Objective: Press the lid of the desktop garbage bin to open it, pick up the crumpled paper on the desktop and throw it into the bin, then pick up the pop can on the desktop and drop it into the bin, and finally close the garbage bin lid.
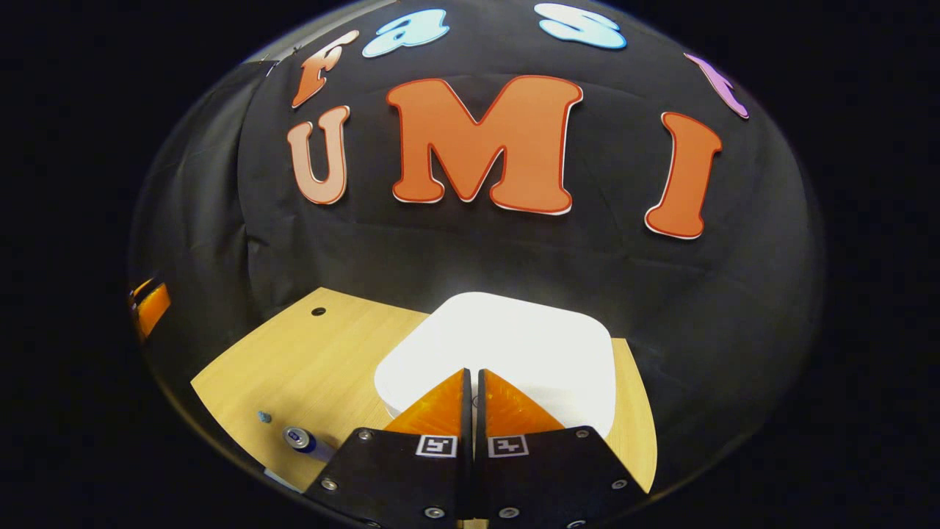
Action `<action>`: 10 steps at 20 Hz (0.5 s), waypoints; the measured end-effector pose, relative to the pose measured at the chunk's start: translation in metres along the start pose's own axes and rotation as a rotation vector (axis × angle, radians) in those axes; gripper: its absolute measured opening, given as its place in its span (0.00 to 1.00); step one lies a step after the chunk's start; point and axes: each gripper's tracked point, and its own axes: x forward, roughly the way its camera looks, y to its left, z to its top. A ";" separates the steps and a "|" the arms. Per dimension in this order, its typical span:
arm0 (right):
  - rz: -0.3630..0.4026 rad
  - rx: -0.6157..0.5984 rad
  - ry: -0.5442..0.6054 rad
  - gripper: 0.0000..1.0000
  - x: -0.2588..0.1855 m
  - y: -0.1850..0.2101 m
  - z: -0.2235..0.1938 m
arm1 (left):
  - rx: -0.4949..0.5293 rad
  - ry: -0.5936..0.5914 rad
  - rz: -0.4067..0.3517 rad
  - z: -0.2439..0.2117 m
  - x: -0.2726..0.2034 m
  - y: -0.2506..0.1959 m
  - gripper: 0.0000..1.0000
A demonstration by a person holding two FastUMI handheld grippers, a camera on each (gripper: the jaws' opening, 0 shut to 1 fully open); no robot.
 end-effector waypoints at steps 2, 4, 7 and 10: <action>0.019 0.021 0.038 0.01 0.003 0.001 -0.011 | 0.002 0.008 0.004 -0.004 -0.001 -0.002 0.96; 0.038 0.067 0.037 0.01 0.004 0.001 -0.009 | -0.010 0.023 0.002 -0.007 -0.001 -0.007 0.94; 0.063 0.118 0.064 0.01 0.004 0.001 -0.015 | -0.026 0.046 0.005 -0.015 -0.002 -0.010 0.96; 0.081 0.090 0.058 0.01 0.004 0.002 -0.014 | -0.023 0.056 0.010 -0.018 -0.004 -0.016 0.97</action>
